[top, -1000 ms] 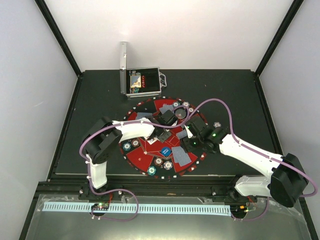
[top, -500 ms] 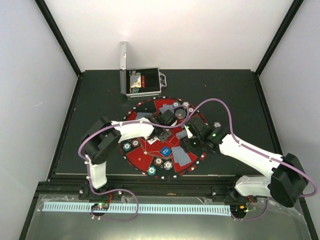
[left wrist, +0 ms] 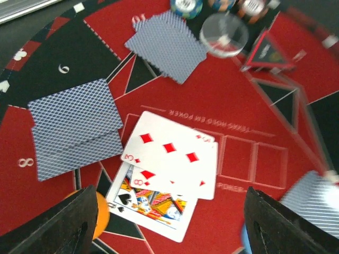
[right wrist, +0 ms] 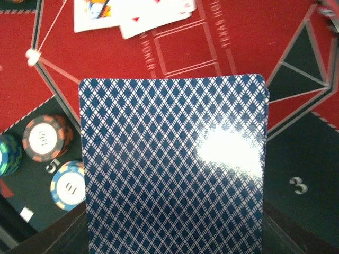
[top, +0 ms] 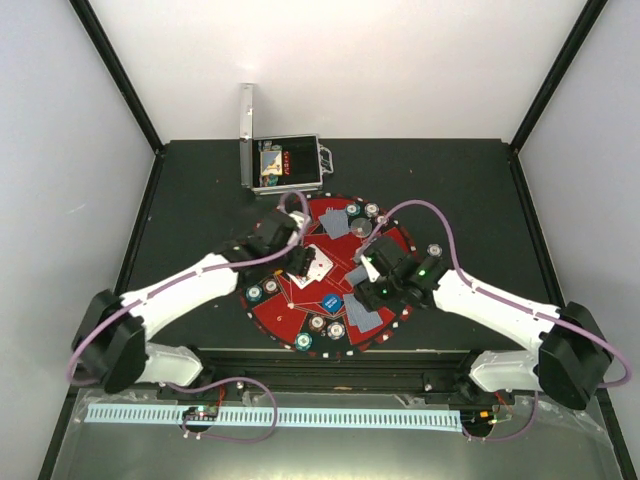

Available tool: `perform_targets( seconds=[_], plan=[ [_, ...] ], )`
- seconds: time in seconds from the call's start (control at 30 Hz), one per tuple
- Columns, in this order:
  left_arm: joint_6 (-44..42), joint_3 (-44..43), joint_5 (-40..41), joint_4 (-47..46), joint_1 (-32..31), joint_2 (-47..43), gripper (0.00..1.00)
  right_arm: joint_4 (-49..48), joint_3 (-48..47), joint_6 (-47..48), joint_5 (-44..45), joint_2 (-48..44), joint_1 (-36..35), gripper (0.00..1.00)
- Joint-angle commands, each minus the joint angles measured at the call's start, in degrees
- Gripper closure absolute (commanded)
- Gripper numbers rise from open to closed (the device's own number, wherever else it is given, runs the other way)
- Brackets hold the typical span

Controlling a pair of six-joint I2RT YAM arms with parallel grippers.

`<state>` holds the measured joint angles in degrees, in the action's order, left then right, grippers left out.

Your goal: Distribute texas hold em gaming equipment

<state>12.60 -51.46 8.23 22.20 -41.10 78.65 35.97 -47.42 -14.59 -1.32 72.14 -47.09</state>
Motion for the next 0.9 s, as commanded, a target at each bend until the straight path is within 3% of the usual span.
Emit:
perform_targets(
  seconds=[0.0,0.13,0.33,0.53,0.87],
  plan=[
    [9.8,4.2,-21.6,-5.0,5.5,-8.7,0.23,-1.6,-1.8,3.2,-1.5,2.1,-4.0,0.38],
    [12.2,6.5,-39.8,-5.9,8.8,-9.8,0.25,-2.9,-2.6,5.1,-3.4,2.8,-7.1,0.38],
    [11.2,6.4,-56.2,-4.6,8.8,-6.4,0.28,-4.2,-4.3,7.0,-5.8,3.1,-10.3,0.38],
    [10.0,6.6,-61.9,-5.5,8.8,-0.6,0.31,-3.9,-5.9,8.0,-5.9,3.8,-11.9,0.38],
    [9.0,7.2,-61.8,-4.2,8.7,2.3,0.35,-3.9,-5.8,8.2,-5.5,3.1,-12.8,0.38]
  ],
)
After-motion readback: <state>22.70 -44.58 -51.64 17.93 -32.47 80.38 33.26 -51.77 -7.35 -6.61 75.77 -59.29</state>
